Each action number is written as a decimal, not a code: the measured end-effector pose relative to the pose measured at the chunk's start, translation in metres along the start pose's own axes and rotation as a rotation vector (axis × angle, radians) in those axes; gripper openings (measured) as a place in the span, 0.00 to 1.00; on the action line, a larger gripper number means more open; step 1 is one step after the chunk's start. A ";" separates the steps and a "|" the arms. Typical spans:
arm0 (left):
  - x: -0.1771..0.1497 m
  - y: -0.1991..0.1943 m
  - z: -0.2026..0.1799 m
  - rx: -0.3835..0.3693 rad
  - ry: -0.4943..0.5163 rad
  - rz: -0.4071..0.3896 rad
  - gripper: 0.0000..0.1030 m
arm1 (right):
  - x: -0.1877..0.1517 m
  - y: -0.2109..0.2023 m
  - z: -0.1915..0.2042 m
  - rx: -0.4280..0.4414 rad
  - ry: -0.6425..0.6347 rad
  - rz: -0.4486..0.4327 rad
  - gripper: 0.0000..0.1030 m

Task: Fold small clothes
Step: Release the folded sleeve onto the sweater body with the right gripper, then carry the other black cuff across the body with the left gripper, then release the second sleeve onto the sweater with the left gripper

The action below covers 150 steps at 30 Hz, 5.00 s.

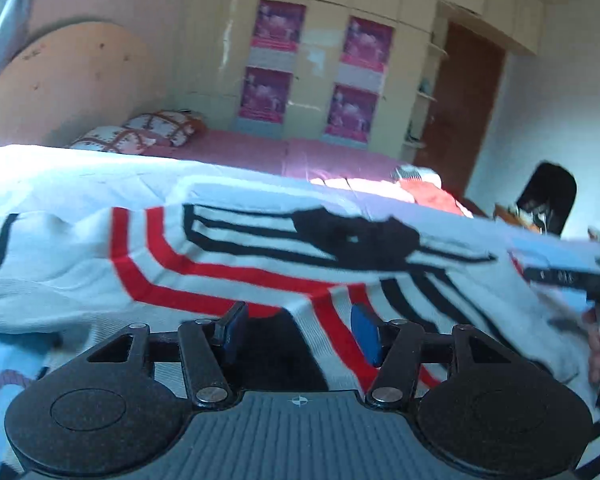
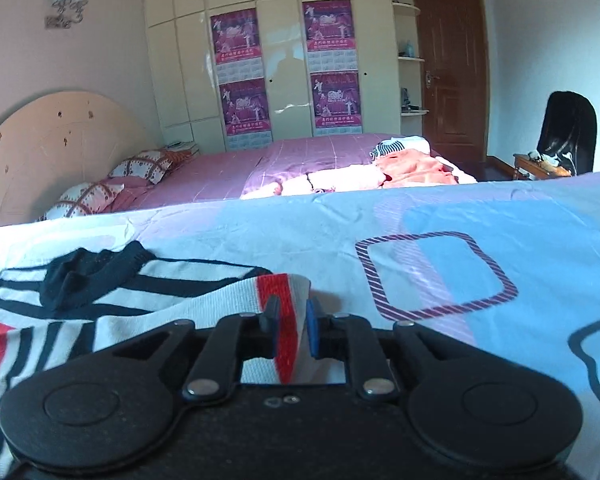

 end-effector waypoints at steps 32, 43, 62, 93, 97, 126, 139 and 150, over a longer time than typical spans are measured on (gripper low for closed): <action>0.030 -0.115 0.386 0.284 -0.764 -0.152 0.69 | -0.024 -0.145 0.136 -0.038 0.000 0.080 0.28; 0.055 -0.061 0.461 0.160 -0.872 -0.157 0.30 | -0.005 -0.145 0.176 -0.079 0.128 0.067 0.28; 0.117 -0.049 0.243 -0.135 -0.428 -0.135 0.09 | -0.019 -0.154 0.136 -0.102 0.178 0.039 0.28; 0.035 -0.092 0.026 -0.028 -0.008 -0.067 0.50 | -0.036 -0.142 0.063 0.101 0.387 0.061 0.36; 0.041 -0.098 0.094 0.111 -0.044 -0.058 0.50 | -0.019 -0.103 0.109 0.253 0.444 0.103 0.40; 0.037 -0.035 0.133 0.122 -0.002 0.061 0.41 | -0.011 -0.100 0.121 0.068 0.307 0.068 0.07; 0.051 -0.082 0.136 0.101 -0.042 -0.017 0.42 | -0.033 -0.079 0.112 0.043 0.220 0.120 0.07; 0.037 -0.009 0.060 0.022 0.166 0.095 0.42 | -0.039 -0.078 0.106 0.021 0.200 0.127 0.08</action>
Point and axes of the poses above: each gripper's, at about its wrist camera, not at the fingertips, and y roughly the way its jaws point, z to its left, x to its top, the point moved 3 cm from there along y, roughly the way its jaws point, and after that the axes turned 10 degrees about -y, right-handed, at the moved point
